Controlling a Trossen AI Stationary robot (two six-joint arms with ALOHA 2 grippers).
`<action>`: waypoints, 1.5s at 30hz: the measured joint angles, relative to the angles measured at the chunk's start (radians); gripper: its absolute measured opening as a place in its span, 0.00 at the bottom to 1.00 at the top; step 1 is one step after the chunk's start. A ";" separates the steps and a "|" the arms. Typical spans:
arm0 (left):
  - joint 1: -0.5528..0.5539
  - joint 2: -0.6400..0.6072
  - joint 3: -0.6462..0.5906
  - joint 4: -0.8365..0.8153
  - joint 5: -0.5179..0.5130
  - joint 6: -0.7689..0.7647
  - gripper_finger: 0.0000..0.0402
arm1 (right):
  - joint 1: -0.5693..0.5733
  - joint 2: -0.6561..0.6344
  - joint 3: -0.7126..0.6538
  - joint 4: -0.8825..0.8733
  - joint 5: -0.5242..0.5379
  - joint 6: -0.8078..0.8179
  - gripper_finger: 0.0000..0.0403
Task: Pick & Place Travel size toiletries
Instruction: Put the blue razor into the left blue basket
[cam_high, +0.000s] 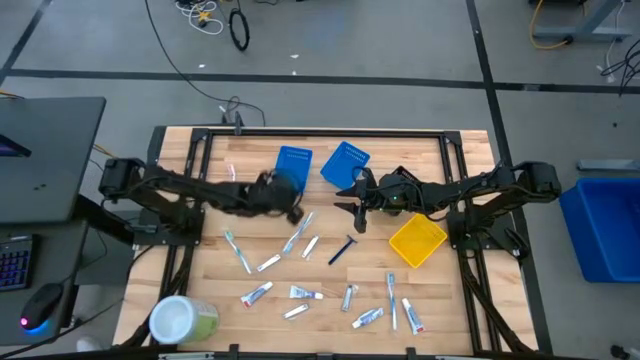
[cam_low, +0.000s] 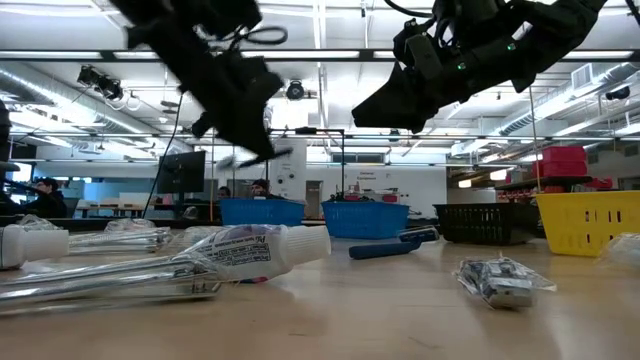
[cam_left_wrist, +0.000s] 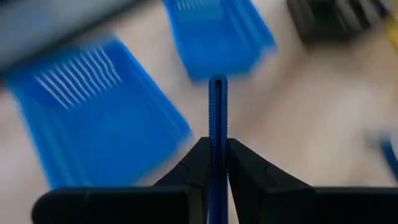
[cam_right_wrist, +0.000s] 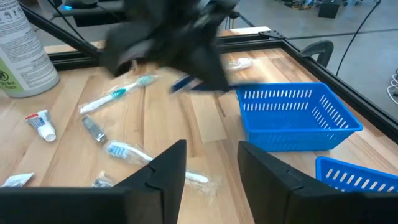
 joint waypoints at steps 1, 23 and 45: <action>0.025 0.000 0.027 -0.002 -0.024 0.032 0.12 | 0.000 0.000 0.000 0.000 0.000 0.000 0.37; 0.366 0.239 0.116 0.086 0.158 0.161 0.13 | 0.000 -0.001 0.000 -0.008 0.000 -0.026 0.43; 0.410 0.312 0.116 0.093 0.252 0.151 0.14 | -0.005 -0.001 0.000 -0.008 0.000 -0.026 0.37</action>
